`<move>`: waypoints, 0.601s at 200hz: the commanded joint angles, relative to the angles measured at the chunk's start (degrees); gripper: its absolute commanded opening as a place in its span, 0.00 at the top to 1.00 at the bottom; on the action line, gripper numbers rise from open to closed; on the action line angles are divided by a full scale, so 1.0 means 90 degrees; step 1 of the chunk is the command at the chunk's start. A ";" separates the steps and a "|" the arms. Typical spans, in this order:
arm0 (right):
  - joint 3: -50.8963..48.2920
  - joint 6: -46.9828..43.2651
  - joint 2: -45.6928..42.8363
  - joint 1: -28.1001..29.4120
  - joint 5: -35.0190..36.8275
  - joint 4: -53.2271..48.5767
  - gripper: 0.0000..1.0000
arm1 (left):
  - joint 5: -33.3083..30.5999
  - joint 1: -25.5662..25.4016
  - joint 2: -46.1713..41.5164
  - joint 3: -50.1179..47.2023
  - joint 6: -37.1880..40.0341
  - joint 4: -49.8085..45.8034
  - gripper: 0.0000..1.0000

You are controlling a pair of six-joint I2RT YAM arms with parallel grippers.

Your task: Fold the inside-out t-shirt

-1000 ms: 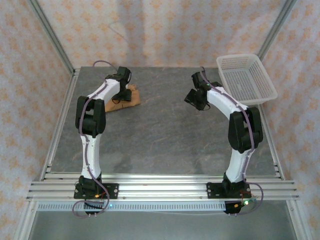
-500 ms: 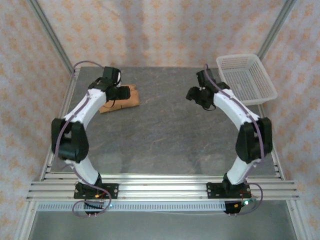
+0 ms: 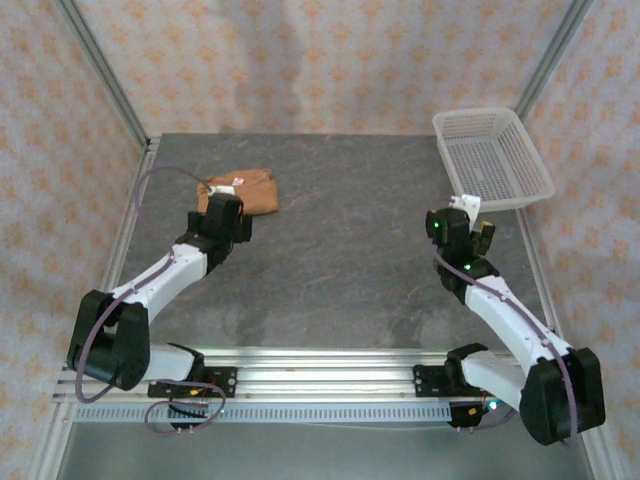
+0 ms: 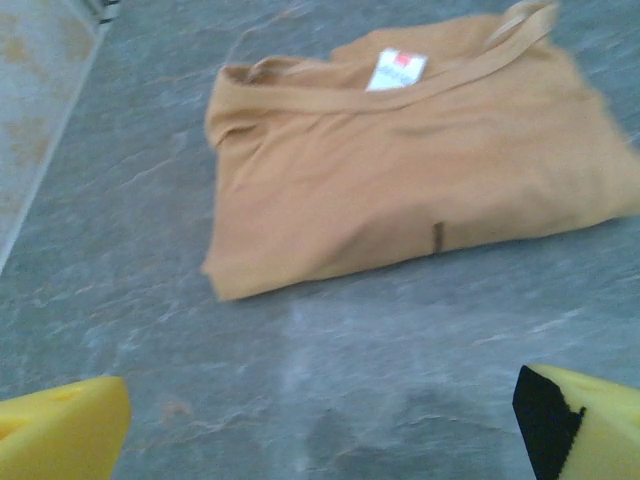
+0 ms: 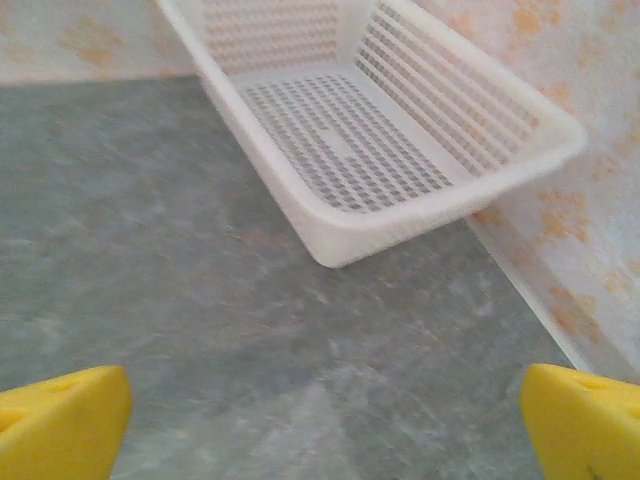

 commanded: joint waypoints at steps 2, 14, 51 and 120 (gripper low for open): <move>-0.0747 -0.0423 0.0430 -0.0313 0.0203 0.2407 0.01 | -0.0191 0.0209 -0.0421 -0.0931 0.0575 0.1944 0.00; -0.1067 -0.0266 0.0826 -0.0432 0.0062 0.3323 0.01 | 0.0152 0.0325 -0.0498 -0.1455 0.0684 0.2806 0.00; -0.1255 -0.0236 0.2179 -0.0536 -0.0297 0.4912 0.01 | 0.0361 0.0495 0.0027 -0.1867 0.0637 0.3866 0.00; -0.1494 -0.0169 0.3223 -0.0867 -0.1017 0.6253 0.01 | 0.0700 0.0986 0.1027 -0.2075 0.0399 0.5323 0.00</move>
